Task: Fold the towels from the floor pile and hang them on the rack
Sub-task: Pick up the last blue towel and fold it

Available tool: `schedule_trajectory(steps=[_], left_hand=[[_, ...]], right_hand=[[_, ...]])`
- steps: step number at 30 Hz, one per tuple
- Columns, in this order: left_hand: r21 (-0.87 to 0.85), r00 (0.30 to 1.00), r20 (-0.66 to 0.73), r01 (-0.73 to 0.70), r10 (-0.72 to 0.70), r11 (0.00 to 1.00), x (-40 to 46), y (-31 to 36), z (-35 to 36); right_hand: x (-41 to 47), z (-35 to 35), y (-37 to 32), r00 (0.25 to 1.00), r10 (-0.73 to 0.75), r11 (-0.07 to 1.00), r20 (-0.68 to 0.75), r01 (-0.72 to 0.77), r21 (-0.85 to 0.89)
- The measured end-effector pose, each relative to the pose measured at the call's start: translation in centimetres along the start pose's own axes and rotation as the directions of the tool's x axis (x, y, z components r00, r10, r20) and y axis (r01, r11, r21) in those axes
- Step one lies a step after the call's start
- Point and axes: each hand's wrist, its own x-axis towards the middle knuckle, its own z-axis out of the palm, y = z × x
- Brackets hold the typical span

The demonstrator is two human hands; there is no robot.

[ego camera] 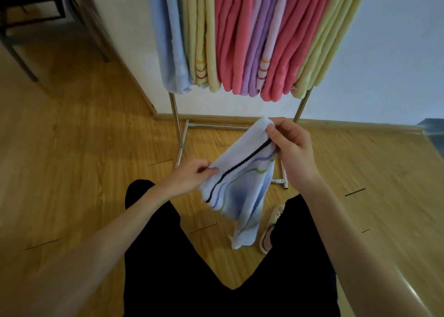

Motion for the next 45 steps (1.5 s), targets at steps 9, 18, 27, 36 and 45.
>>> schedule_trajectory(steps=[9, 18, 27, 36, 45], left_hand=[[-0.458, 0.927, -0.282, 0.096, -0.247, 0.884, 0.5, 2.6, -0.7], [-0.614, 0.882, -0.347, 0.042, -0.318, 0.788, -0.6, 5.3, -2.1], [-0.609, 0.800, -0.458, 0.035, -0.387, 0.793, -0.5, 6.4, -3.5], [-0.660, 0.783, -0.481, -0.027, -0.394, 0.751, -0.8, 7.3, -3.2], [-0.737, 0.746, -0.504, -0.109, -0.435, 0.667, -1.2, 8.7, -2.1]], right_hand=[[-2.7, -2.3, 3.4, 0.992, -0.113, 0.889, -0.057, 0.075, -0.452], [-3.8, -1.3, 5.1, 0.958, -0.199, 0.619, 0.205, 0.285, -0.732], [-5.1, 1.8, 6.7, 0.823, -0.289, 0.422, 0.489, 0.568, -0.707], [-6.1, 3.9, 8.3, 0.880, -0.243, 0.577, 0.407, 0.469, -0.669], [-5.9, 5.0, 8.7, 0.926, -0.328, 0.604, 0.189, 0.359, -0.711]])
